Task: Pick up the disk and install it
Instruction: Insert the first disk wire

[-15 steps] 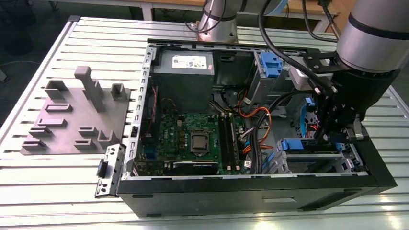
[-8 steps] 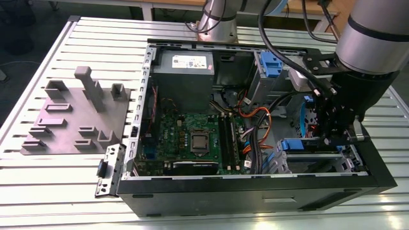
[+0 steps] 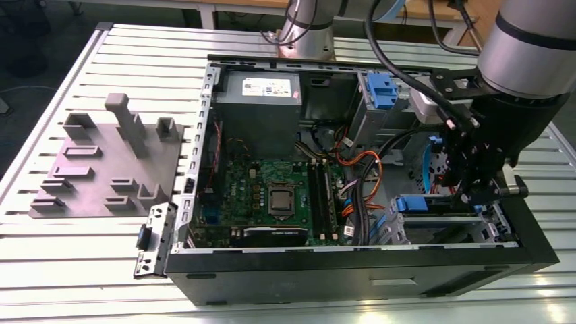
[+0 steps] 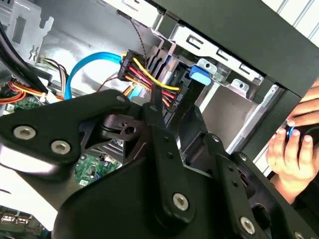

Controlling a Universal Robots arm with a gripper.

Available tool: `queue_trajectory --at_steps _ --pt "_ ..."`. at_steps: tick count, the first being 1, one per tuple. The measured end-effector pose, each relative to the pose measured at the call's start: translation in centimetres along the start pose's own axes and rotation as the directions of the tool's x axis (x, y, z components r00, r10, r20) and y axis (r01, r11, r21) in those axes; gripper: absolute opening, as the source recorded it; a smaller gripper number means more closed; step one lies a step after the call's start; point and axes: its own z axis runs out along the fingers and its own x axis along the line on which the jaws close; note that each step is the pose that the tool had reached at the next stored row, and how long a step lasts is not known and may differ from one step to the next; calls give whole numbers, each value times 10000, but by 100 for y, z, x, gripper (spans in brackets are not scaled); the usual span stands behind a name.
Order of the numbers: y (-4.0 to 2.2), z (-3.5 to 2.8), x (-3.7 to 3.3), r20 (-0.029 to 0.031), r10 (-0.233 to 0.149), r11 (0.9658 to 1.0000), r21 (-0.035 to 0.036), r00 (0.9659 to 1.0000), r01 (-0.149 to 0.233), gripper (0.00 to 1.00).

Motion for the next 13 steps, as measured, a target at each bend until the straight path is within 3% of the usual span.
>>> queue_trajectory --at_steps 13 --pt "0 -1 0 7 1 10000 -1 10000 -1 40"
